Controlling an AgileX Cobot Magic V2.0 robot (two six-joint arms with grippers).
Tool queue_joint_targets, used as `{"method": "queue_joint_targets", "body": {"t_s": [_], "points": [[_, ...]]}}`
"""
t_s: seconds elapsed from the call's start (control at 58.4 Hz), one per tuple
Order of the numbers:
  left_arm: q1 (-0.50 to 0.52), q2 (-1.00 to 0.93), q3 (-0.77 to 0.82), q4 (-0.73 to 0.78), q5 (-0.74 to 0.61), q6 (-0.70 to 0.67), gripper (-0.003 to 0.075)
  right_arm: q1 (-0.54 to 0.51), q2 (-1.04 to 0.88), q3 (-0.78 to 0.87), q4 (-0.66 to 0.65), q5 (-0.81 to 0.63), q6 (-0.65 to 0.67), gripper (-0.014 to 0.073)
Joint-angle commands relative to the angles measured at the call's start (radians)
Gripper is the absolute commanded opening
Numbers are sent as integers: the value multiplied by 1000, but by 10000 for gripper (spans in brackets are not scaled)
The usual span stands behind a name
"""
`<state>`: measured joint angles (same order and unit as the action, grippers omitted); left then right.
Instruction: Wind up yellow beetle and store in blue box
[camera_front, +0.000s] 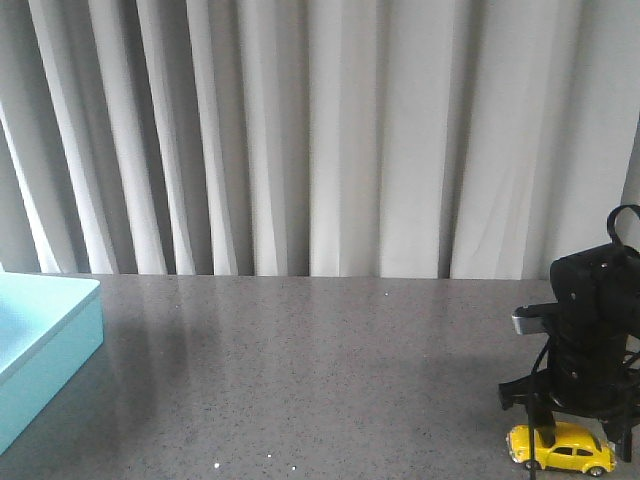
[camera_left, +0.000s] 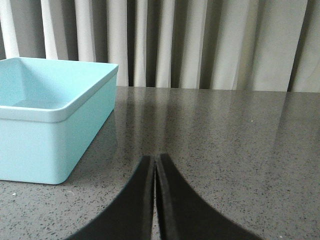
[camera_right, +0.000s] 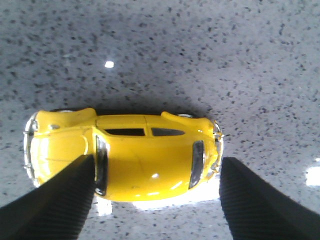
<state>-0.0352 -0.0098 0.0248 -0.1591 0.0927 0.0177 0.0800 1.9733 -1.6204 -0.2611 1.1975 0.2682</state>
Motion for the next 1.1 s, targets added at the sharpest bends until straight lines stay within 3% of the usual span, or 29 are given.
{"method": "queue_joint_targets", "body": {"t_s": [0.0,0.428,1.08], "points": [[4,-17,-10,-4,-74,-7,-6,-39,-22,0,-81,86,-24,505],[4,-17,-10,-4,-74,-7,-6,-110,-24,0,-174,90,-72,505],[4,-17,-10,-4,-74,-7,-6,-215,-27,0,-210,90,-69,505]]}}
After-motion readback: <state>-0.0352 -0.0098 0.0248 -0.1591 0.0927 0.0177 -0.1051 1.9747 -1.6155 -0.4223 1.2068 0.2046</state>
